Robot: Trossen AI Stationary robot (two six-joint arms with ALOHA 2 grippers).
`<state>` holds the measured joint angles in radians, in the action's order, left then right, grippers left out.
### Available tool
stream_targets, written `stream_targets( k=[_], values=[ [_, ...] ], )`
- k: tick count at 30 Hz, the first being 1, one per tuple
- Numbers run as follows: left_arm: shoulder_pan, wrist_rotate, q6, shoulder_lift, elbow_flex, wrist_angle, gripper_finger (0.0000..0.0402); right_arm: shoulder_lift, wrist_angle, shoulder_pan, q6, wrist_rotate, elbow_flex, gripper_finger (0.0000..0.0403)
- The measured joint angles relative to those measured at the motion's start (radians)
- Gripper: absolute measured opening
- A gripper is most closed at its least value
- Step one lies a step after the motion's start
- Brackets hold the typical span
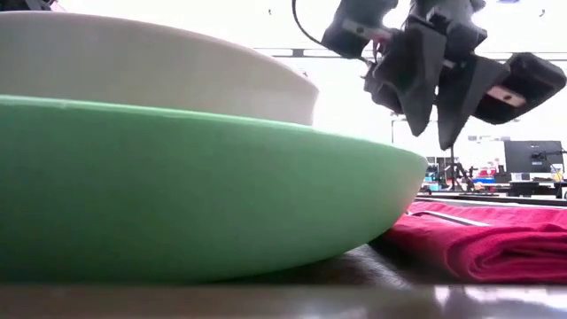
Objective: Set up tray
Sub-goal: Put the blue spoon on the red napkin
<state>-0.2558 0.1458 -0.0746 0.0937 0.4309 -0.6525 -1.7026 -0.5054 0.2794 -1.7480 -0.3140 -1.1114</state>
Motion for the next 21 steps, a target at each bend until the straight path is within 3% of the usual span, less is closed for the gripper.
stream_targets(
  k=[21],
  values=[
    [0.000, 0.000, 0.001, 0.000, 0.000, 0.000, 0.0136, 0.287, -0.434, -0.001, -0.002, 0.199, 0.000, 0.0074]
  ],
)
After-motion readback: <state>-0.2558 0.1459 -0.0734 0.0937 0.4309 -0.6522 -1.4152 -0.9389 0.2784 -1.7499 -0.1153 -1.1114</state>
